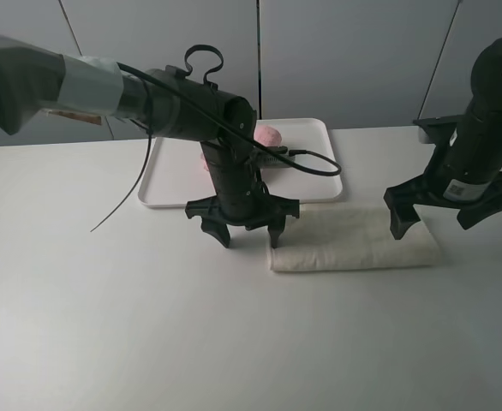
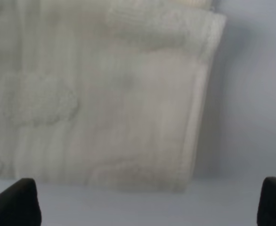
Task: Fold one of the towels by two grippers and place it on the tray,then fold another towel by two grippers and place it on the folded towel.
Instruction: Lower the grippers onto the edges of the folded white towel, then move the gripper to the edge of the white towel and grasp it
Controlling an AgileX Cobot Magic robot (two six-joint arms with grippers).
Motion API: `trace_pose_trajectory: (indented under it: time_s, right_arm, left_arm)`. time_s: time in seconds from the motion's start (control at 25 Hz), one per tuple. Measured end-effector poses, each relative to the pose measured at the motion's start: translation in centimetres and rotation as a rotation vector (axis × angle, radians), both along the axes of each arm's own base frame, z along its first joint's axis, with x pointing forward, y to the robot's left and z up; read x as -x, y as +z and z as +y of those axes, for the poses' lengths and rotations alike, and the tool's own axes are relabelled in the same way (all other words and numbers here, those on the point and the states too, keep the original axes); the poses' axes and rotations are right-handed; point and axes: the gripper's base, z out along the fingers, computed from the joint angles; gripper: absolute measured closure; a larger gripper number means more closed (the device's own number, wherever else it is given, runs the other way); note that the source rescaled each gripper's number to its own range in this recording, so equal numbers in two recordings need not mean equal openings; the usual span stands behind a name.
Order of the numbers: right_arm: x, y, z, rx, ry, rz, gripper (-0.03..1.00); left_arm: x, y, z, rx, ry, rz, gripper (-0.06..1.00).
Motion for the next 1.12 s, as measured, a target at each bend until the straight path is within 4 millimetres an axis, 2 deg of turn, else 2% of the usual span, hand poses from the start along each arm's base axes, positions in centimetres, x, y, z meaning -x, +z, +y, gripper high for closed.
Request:
trace_pose_trajectory:
  time_s: [0.08,0.16,0.24,0.48,0.68,0.88,1.0,1.12]
  right_arm:
    - [-0.1,0.0,0.0,-0.001,0.006,-0.001,-0.03]
    - [-0.1,0.1,0.1,-0.003,0.005,-0.003,-0.03]
    - [-0.2,0.1,0.1,-0.005,0.007,-0.011,-0.03]
    - [-0.6,-0.5,0.2,-0.008,0.01,-0.012,-0.03]
    - [-1.5,-1.9,0.4,-0.009,0.007,0.023,-0.03]
    - [-3.4,-1.4,0.5,-0.006,0.019,-0.017,-0.03]
    - [-4.5,-0.8,-1.0,-0.012,-0.009,-0.02,-0.02]
    - [-4.8,-0.9,-3.3,-0.102,-0.07,0.009,-0.01]
  left_arm:
    - [-0.1,0.0,-0.1,-0.004,0.002,0.009,0.18]
    - [-0.2,-0.1,-0.3,-0.003,-0.006,0.016,0.2]
    - [-0.2,0.0,-0.3,-0.001,-0.015,0.018,0.17]
    - [-0.5,0.2,-0.6,-0.002,-0.041,0.019,-0.02]
    - [-0.4,0.2,-0.6,-0.007,-0.044,0.025,-0.04]
    - [-0.4,0.2,-0.6,-0.01,-0.045,0.026,-0.04]
    - [-0.4,0.2,-0.5,-0.014,-0.046,0.028,-0.04]
    - [-0.4,0.2,-0.5,-0.014,-0.05,0.028,-0.05]
